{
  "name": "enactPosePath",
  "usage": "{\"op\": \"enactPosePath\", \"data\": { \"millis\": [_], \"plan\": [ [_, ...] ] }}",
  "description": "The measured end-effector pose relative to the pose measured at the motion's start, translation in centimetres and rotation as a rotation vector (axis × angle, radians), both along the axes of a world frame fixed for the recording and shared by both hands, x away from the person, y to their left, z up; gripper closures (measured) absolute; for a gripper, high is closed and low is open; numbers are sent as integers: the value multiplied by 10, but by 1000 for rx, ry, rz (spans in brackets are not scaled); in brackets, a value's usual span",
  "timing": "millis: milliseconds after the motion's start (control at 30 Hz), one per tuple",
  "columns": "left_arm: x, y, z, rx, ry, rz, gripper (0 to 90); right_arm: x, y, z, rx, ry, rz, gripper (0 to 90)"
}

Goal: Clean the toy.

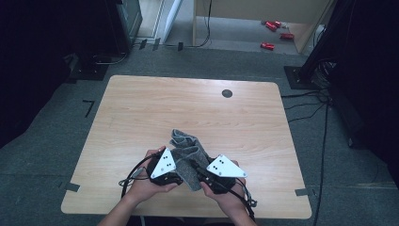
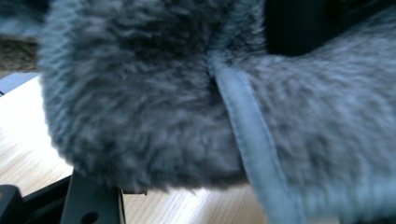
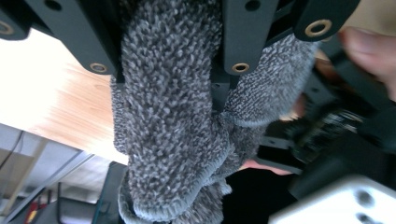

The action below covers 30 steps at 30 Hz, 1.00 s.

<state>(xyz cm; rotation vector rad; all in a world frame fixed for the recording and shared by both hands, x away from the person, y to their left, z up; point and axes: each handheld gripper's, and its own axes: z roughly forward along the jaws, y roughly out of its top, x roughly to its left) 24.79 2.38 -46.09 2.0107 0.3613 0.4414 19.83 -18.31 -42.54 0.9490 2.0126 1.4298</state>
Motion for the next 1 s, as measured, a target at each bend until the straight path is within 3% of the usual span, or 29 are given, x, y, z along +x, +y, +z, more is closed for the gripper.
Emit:
{"op": "enactPosePath", "data": {
  "millis": [100, 200, 233, 333, 433, 533, 633, 733, 800, 867, 1000],
  "plan": [
    [3, 5, -1, -12, 14, -5, 347, 8, -11, -3, 21, 24, -52, 688],
    [8, 14, 1, -122, 60, -37, 347, 14, -30, -4, 49, 48, -146, 692],
    [10, 17, 2, -153, 68, -50, 347, 15, -37, -3, 96, 54, -152, 691],
    [11, 22, 1, -223, 92, -86, 346, 15, -43, 0, 228, 74, -78, 683],
    [10, 23, 1, -253, 93, -109, 347, 16, -36, -3, 258, 96, 2, 684],
    [8, 26, 3, -250, 75, -112, 347, 18, -35, -12, 288, 123, 4, 694],
    [8, 28, 4, -257, 71, -110, 346, 27, -38, -23, 274, 200, -5, 697],
    [9, 31, 8, -321, 84, -124, 346, 35, -40, -32, 215, 279, -38, 697],
    [10, 33, 11, -331, 81, -122, 346, 37, -39, -37, 191, 307, -35, 696],
    [10, 34, 11, -313, 71, -115, 346, 36, -39, -37, 190, 290, -42, 696],
    [11, 33, 8, -304, 83, -114, 346, 27, -45, -16, 269, 181, -46, 695]
  ]
}}
